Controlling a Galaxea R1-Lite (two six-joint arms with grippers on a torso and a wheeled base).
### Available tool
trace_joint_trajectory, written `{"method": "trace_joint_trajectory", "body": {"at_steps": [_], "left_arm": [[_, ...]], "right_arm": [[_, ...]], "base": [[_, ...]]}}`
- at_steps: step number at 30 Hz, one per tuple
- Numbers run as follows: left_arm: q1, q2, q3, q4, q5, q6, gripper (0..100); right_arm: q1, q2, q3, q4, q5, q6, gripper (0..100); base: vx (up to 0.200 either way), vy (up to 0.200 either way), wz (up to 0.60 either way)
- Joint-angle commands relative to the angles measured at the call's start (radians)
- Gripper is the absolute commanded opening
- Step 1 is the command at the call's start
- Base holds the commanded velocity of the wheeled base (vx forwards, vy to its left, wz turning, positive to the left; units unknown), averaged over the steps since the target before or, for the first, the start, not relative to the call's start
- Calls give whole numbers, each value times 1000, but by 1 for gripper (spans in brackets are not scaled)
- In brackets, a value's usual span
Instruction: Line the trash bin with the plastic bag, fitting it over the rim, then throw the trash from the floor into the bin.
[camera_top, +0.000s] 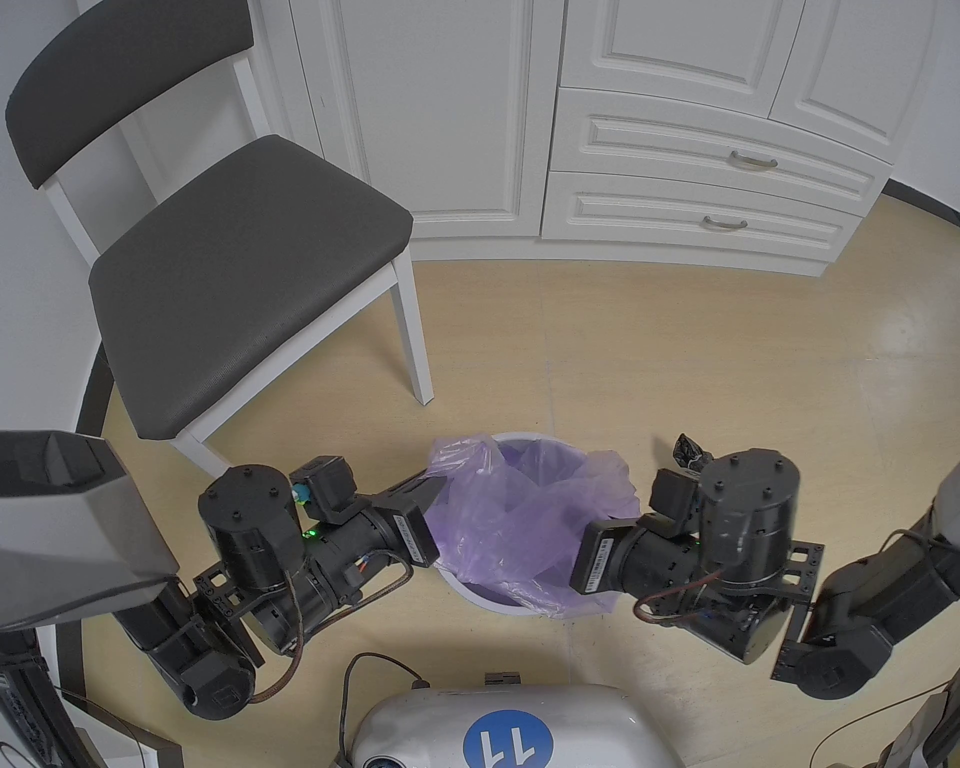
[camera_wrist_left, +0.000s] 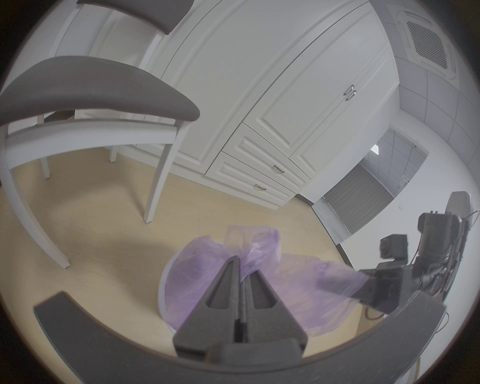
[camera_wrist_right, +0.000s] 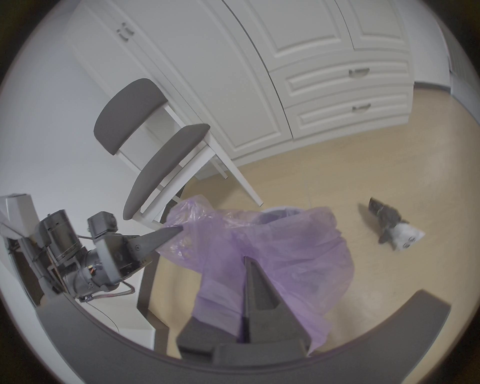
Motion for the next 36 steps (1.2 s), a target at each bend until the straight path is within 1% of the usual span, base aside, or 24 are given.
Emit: {"method": "trace_joint_trajectory", "body": {"at_steps": [1, 4, 5, 6, 9, 12, 17, 20, 23, 28, 36], "left_arm": [[30, -45, 17, 0, -11, 4, 0], [31, -45, 20, 0, -11, 4, 0], [31, -45, 20, 0, -11, 4, 0], [31, -46, 23, 0, -11, 4, 0], [33, -48, 22, 0, -9, 4, 0], [33, -68, 25, 0, -11, 4, 0], [34, -81, 29, 0, -11, 4, 0], [34, -92, 31, 0, -9, 6, 0], [34, -103, 36, 0, -9, 6, 0], [31, -117, 42, 0, -9, 6, 0], [14, -71, 40, 0, -11, 3, 0]], "right_arm": [[-10, 144, -79, -9, 31, 80, 0], [-11, 200, -116, -24, 31, 133, 0], [-11, 206, -119, -27, 31, 138, 0], [-16, 239, -132, -47, 33, 158, 0], [-25, 277, -149, -79, 33, 173, 0], [-37, 334, -175, -133, 45, 219, 0], [-74, 415, -246, -162, 109, 290, 0], [-94, 467, -338, -152, 151, 322, 0], [-95, 509, -405, -135, 174, 322, 0], [-100, 561, -470, -69, 177, 320, 0], [-198, 584, -487, -56, 177, 311, 0]], "base": [[0, 0, 0], [0, 0, 0], [0, 0, 0], [0, 0, 0], [0, 0, 0], [0, 0, 0], [0, 0, 0], [0, 0, 0], [0, 0, 0], [0, 0, 0], [0, 0, 0]]}}
